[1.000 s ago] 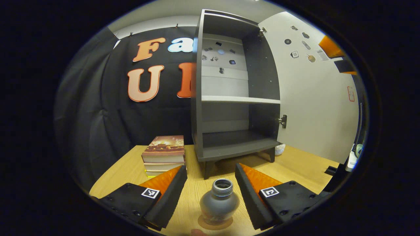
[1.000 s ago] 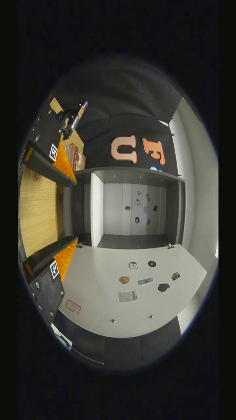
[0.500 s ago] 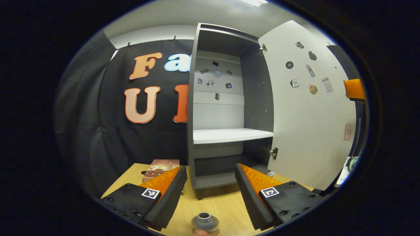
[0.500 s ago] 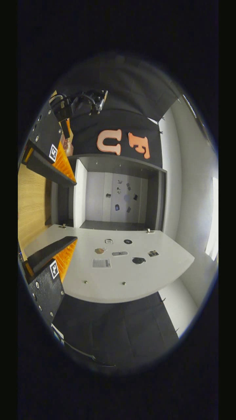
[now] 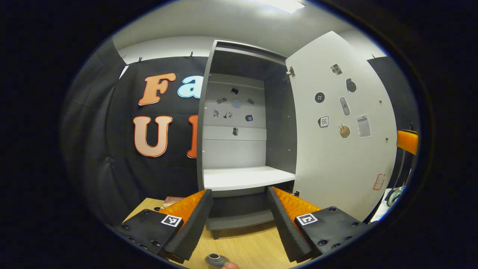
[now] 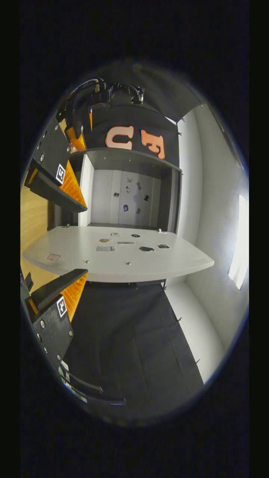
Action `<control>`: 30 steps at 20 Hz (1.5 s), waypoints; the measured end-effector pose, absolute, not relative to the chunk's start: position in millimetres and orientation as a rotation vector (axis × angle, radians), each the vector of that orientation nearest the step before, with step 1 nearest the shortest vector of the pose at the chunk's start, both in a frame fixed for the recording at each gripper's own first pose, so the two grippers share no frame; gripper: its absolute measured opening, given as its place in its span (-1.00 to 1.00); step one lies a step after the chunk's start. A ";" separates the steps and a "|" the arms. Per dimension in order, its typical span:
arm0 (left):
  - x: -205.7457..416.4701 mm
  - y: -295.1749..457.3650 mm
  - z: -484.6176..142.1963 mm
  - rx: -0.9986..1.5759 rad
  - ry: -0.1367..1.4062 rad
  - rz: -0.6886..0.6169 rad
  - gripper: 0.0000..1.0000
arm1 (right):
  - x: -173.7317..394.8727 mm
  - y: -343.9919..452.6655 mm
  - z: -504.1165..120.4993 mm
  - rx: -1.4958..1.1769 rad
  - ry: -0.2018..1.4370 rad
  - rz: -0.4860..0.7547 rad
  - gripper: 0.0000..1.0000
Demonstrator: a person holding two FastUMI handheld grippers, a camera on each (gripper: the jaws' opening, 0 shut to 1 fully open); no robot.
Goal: Open the cabinet door with the right hand, grasp the bottle in the cabinet with the left hand and place it on the coaster, then close the cabinet door with the right hand.
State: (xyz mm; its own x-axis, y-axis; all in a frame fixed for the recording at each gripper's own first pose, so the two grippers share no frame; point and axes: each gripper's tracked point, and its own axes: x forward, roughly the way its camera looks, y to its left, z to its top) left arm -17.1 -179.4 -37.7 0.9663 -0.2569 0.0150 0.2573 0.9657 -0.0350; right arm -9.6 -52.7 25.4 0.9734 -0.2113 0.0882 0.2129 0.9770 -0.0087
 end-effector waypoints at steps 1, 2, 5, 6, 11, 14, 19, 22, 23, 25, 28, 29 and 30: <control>-18.5 -180.9 -40.0 -0.034 -0.007 -0.257 0.92 | -11.4 -60.8 26.3 -0.026 -0.092 -0.224 0.86; -20.2 -181.1 -41.2 -0.030 -0.007 -0.249 0.92 | -13.0 -71.8 27.6 -0.042 -0.094 -0.239 0.86; -28.7 -175.2 -39.8 -0.008 -0.013 -0.208 0.91 | -21.8 -114.9 32.6 -0.107 -0.100 -0.321 0.85; -30.6 -173.0 -37.7 -0.005 -0.018 -0.193 0.91 | -21.9 -131.7 33.4 -0.130 -0.095 -0.356 0.85; -45.9 -158.0 -34.3 -0.034 -0.003 -0.115 0.91 | -8.2 -173.8 30.3 -0.179 -0.070 -0.367 0.86; -51.6 -145.2 -30.7 -0.030 -0.012 -0.073 0.90 | 5.0 -166.6 23.7 -0.120 -0.061 -0.305 0.85; -51.4 -129.4 -22.9 0.013 -0.023 -0.045 0.91 | 8.3 -153.2 17.5 0.009 -0.060 -0.225 0.76; -50.9 -124.7 -22.2 -0.001 -0.018 -0.036 0.91 | 9.6 -134.2 16.9 0.061 -0.056 -0.168 0.86; -51.0 -122.7 -22.1 -0.011 -0.018 -0.031 0.91 | 10.2 -127.0 17.2 0.058 -0.059 -0.149 0.74; -51.9 -119.9 -27.6 -0.028 0.001 -0.018 0.91 | 9.8 -112.1 18.1 0.053 -0.064 -0.112 0.73; -55.5 -115.2 -35.7 -0.050 0.024 0.002 0.92 | 15.9 -86.3 19.2 0.067 -0.066 -0.027 0.73; -58.1 -111.9 -37.0 -0.049 0.028 0.011 0.91 | 17.5 -77.0 18.0 0.086 -0.063 0.005 0.72; -59.8 -109.3 -37.4 -0.044 0.031 0.019 0.91 | 20.2 -67.4 17.9 0.108 -0.062 0.038 0.72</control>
